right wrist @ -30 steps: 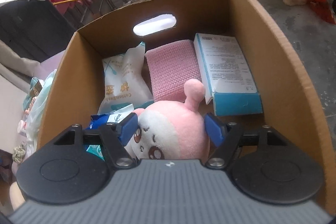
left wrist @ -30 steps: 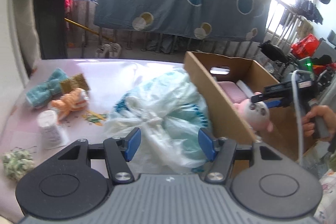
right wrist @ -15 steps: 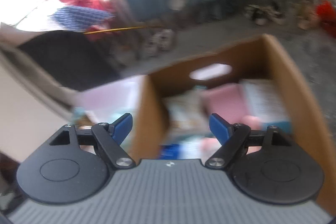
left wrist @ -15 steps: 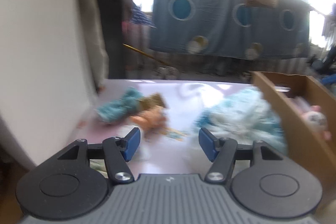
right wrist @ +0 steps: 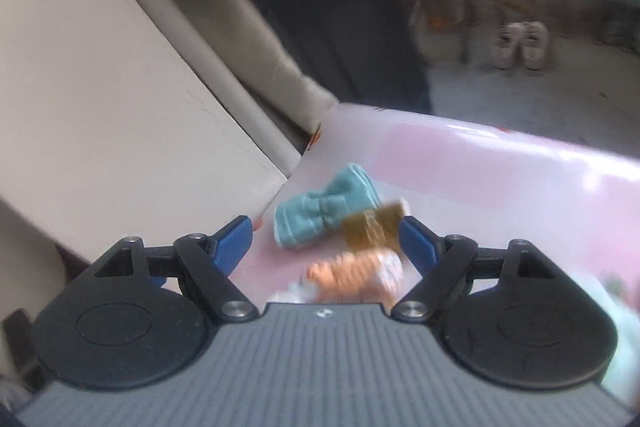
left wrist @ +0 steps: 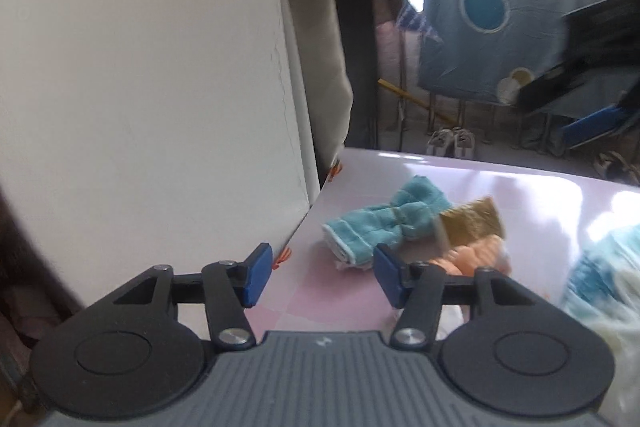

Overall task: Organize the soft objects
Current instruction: 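Move the left tool to the teal knotted towel by the wall, then grasp the teal knotted towel with the left tool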

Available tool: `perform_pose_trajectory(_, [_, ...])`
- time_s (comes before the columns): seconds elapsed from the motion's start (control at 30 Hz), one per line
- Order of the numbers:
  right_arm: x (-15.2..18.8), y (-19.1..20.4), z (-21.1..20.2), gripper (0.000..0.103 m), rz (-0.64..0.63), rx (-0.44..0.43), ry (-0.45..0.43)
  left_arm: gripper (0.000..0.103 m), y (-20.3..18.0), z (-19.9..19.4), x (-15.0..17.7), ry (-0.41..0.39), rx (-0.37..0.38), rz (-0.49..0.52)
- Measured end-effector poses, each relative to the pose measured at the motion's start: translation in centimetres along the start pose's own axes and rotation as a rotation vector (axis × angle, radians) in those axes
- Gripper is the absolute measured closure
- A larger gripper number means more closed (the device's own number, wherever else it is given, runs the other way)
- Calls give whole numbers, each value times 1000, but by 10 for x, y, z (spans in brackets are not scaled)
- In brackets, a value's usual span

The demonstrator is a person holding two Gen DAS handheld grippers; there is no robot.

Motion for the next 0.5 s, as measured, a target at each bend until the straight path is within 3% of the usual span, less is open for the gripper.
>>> perform_pose_trajectory(0.13, [-13,1,86,24,-17,-24,73,57,3,49,9,131,69,-139])
perform_pose_trajectory(0.3, [-5,-16,156,24,40,-21,139,57,8,95,14,253,94,-305])
perform_pose_trajectory(0.4, [5,-25,179,36,74,-20,181,57,11,117,20,315,56,-359])
perform_pose_trajectory(0.5, [14,-30,192,53,82,1,216,57,8,136,24,370,43,-364])
Point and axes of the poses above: each gripper's, at about its wrist camera, not at the fingertips, and z roughly the way its jaws point, y to its left, x to its underside, the point moved 8 cm from there along z, roughly the way its jaws point, and after that the axes turned 8 degrees about -y, right-handed, at the moved point
